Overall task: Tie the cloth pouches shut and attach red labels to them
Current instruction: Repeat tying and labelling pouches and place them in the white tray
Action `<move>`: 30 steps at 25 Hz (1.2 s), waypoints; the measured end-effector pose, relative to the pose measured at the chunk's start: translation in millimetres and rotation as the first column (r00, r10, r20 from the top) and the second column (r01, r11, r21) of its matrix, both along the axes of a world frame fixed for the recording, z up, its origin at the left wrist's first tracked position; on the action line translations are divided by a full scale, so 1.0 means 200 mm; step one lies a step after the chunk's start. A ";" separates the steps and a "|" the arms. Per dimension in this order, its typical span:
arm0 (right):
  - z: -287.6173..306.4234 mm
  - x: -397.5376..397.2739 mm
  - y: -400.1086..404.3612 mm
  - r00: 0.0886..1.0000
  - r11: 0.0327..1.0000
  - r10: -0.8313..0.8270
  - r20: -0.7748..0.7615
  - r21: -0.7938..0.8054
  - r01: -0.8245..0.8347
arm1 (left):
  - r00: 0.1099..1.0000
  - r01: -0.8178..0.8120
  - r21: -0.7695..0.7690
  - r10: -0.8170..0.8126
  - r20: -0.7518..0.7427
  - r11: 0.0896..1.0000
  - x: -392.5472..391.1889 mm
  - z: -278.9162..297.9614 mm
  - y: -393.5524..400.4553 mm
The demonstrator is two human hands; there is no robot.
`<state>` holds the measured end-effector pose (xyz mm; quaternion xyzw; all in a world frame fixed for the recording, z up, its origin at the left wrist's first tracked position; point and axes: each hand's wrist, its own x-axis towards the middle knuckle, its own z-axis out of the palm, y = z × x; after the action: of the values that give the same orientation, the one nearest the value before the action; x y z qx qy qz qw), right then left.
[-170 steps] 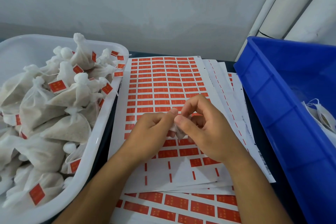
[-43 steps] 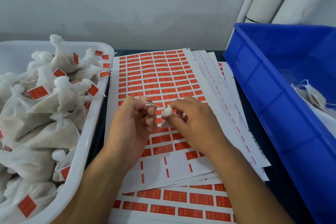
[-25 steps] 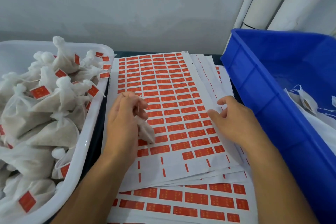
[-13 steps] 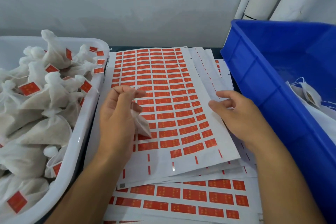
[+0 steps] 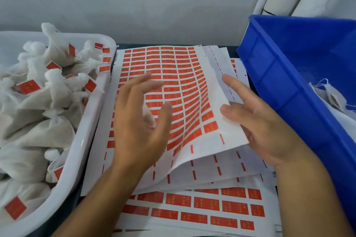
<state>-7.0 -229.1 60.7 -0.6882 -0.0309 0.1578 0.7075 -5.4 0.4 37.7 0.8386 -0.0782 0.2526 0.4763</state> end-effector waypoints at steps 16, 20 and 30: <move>-0.08 -0.01 0.15 0.998 0.998 0.069 0.002 -0.014 -0.069 | 0.857 0.511 0.199 -0.478 -0.192 0.836 -0.02 -0.03 0.02; -0.08 -0.01 0.16 0.997 0.995 0.079 0.020 -0.068 -0.077 | 0.870 0.493 0.305 -0.455 -0.191 0.815 -0.03 -0.04 0.00; -0.08 -0.01 0.16 0.997 0.992 0.082 0.010 -0.095 -0.081 | 0.855 0.517 0.241 -0.486 -0.180 0.821 -0.01 -0.06 0.00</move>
<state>-8.9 -196.9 44.0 -0.7202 -0.0564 0.1831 0.6668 -8.0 1.0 24.7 0.8598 -0.3046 0.0580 0.4057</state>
